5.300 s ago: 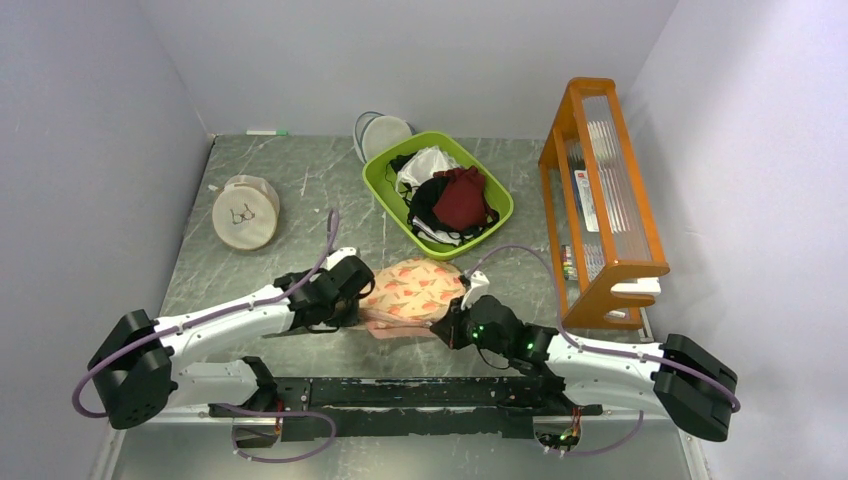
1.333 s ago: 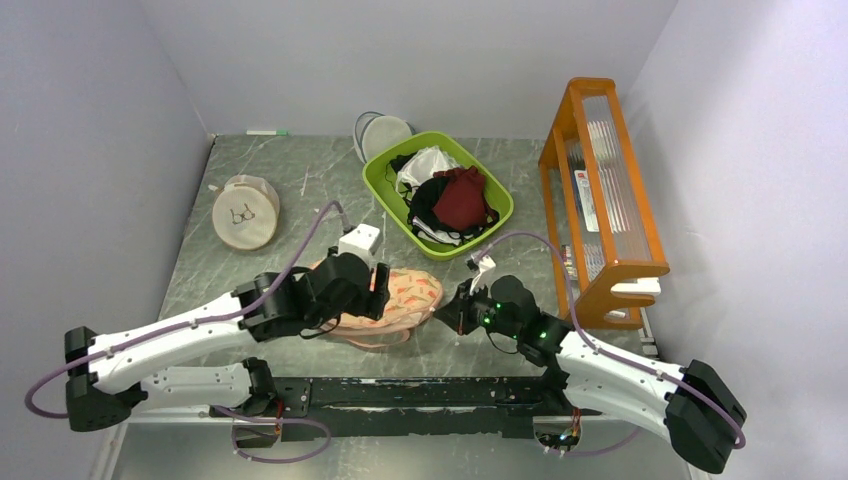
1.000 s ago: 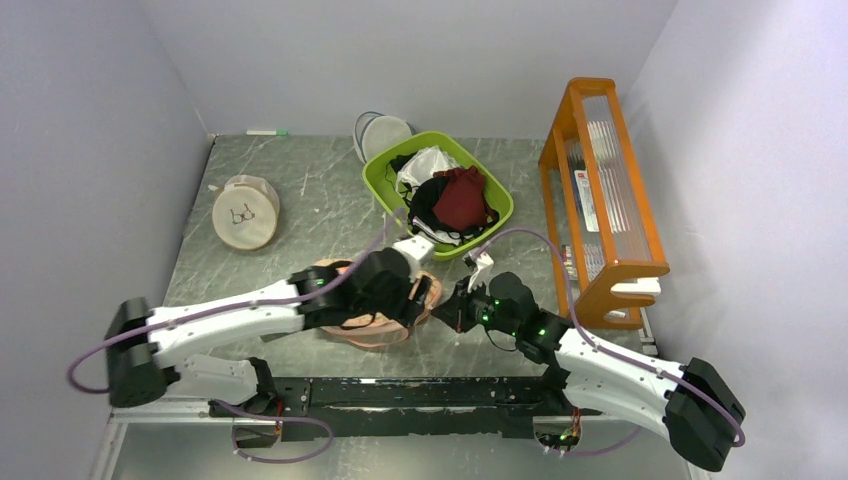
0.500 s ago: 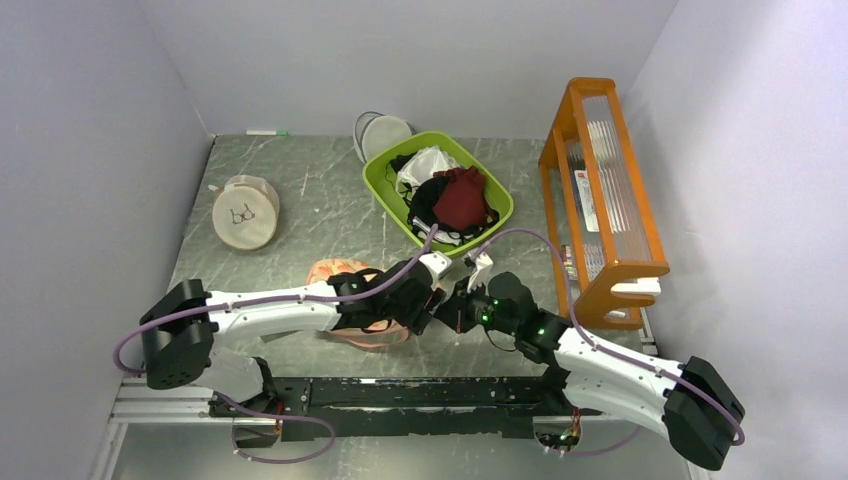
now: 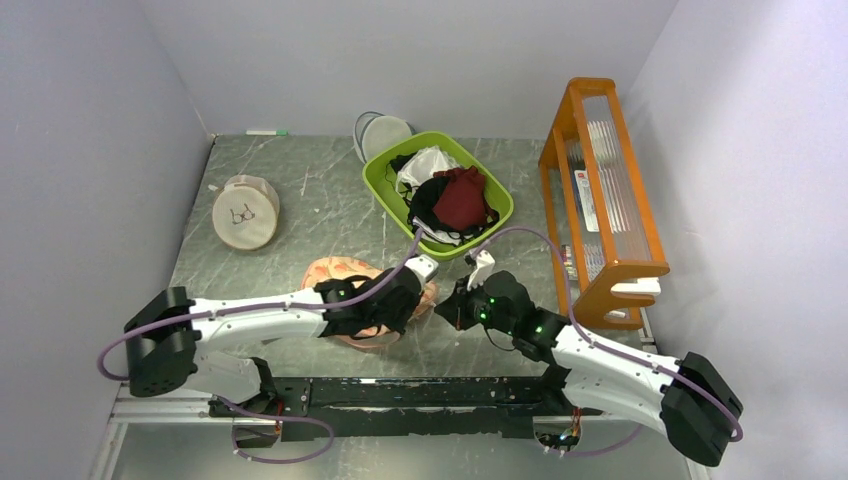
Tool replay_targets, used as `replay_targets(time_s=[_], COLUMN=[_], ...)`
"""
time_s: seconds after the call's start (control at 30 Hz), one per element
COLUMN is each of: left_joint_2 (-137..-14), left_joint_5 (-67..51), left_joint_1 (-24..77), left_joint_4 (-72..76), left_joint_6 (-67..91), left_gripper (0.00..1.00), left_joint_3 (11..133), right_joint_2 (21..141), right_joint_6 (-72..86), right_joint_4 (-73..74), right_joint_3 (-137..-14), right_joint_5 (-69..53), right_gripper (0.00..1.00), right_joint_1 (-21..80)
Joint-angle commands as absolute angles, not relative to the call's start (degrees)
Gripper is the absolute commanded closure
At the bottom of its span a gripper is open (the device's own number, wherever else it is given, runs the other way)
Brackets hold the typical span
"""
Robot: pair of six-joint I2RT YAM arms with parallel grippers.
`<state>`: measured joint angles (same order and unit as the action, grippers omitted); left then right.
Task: Unzip the laundry bag and remove the bra
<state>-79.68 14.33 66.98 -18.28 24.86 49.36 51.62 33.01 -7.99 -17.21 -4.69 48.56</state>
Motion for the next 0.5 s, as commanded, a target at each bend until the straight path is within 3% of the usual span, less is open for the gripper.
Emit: replay_targets(time_s=[0.0,0.47], left_joint_2=[-73.76,-54.99], left_joint_5=[18.38,16.35], left_joint_1=[67.24,67.28], left_joint_4=[-21.52,-20.52], left_joint_6=[23.95,15.61], left_gripper=[0.93,0.93], left_joint_3=[47.76,44.01], right_joint_2=[52.71,60.07], right_joint_6=[32.64,28.34], right_joint_4=[-5.55,-18.91], right_joint_3=[-18.57,-16.3], right_joint_5=[0.93,-6.17], right_gripper=[1.0,1.0], right_joint_1=[47.49,41.57])
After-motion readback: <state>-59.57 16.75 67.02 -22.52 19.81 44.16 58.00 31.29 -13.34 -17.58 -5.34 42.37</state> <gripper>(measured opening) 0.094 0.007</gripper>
